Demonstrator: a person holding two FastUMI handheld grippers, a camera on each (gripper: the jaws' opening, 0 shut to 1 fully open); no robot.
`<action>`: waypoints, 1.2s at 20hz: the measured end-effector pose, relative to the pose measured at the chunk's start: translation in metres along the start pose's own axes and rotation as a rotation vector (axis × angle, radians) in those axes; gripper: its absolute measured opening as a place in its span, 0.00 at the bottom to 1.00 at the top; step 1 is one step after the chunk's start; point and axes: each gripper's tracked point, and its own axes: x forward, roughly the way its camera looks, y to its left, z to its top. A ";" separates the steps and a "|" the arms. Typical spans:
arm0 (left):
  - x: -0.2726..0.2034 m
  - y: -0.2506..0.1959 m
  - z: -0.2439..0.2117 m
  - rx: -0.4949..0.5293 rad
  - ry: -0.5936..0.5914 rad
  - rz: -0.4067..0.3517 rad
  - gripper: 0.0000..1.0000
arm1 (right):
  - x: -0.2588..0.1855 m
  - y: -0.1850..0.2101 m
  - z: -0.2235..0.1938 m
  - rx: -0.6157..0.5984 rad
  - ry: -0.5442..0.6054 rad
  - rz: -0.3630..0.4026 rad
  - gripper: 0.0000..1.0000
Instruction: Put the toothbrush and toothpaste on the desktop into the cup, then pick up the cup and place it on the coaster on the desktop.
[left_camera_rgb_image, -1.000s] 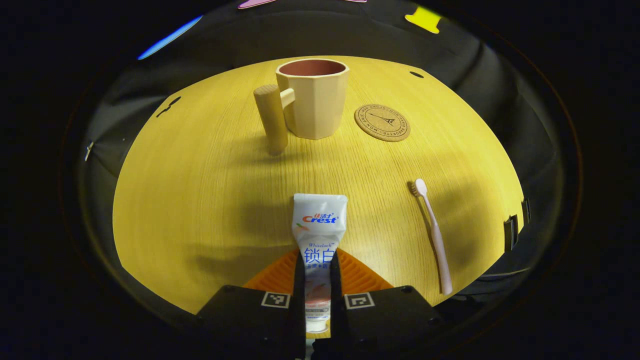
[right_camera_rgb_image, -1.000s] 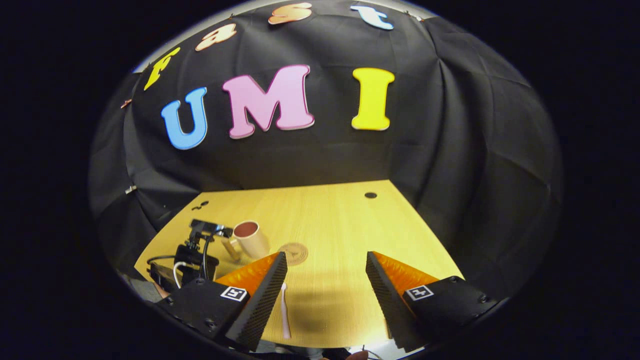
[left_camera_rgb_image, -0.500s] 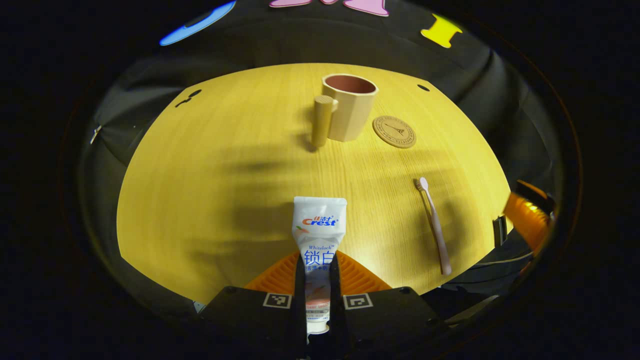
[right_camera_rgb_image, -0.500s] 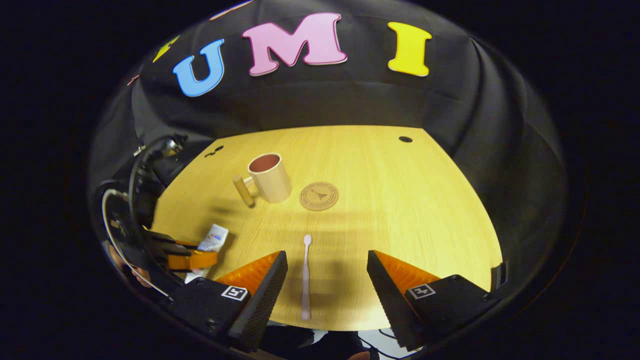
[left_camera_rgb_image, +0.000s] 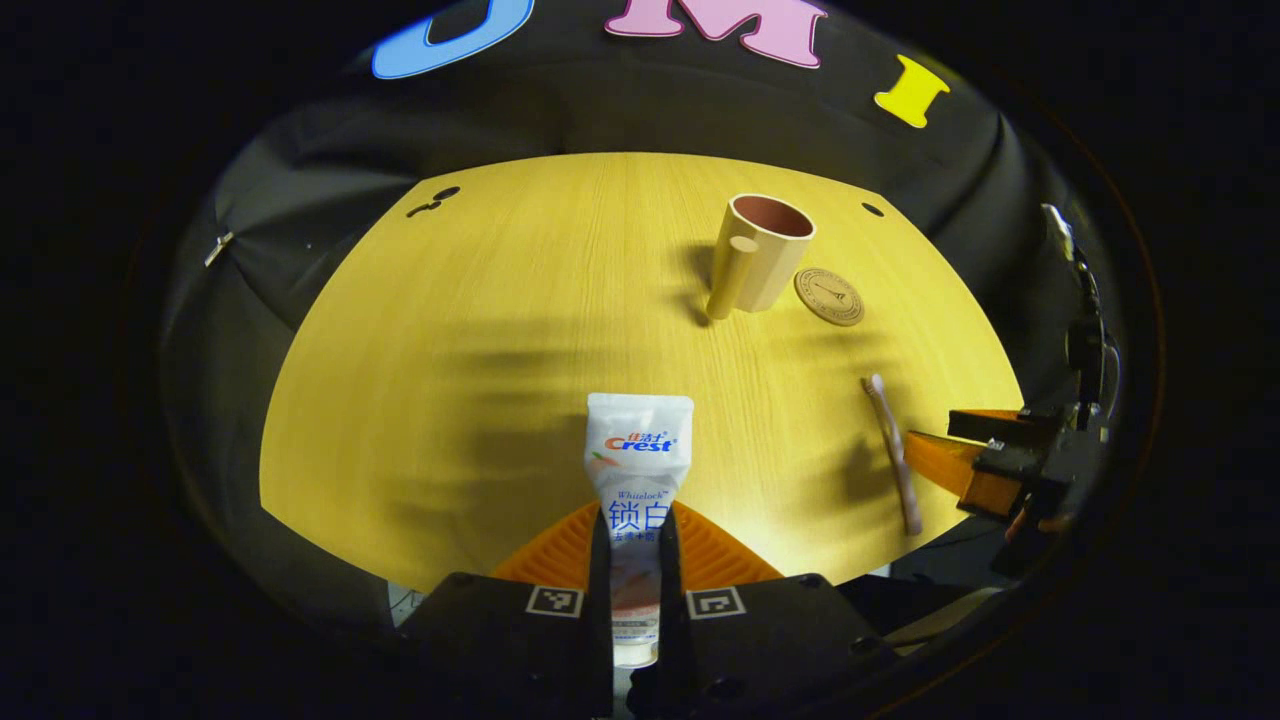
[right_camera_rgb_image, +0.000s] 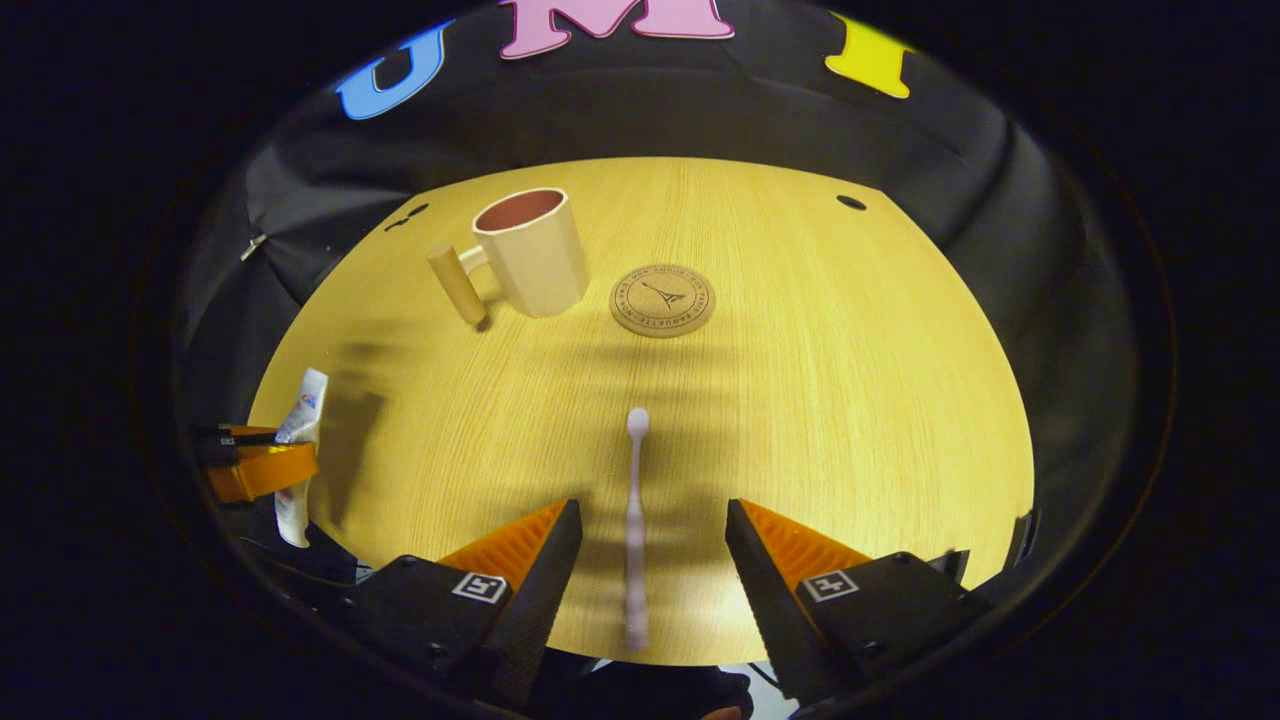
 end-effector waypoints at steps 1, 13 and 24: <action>-0.001 0.003 -0.002 -0.005 0.000 -0.004 0.23 | 0.005 0.002 -0.001 -0.003 0.014 -0.004 0.88; 0.012 0.025 -0.009 -0.030 0.000 -0.044 0.23 | 0.029 0.011 -0.016 0.029 0.153 -0.051 0.39; 0.005 0.017 0.008 -0.040 -0.065 -0.075 0.23 | 0.021 0.015 -0.006 0.103 0.109 0.093 0.07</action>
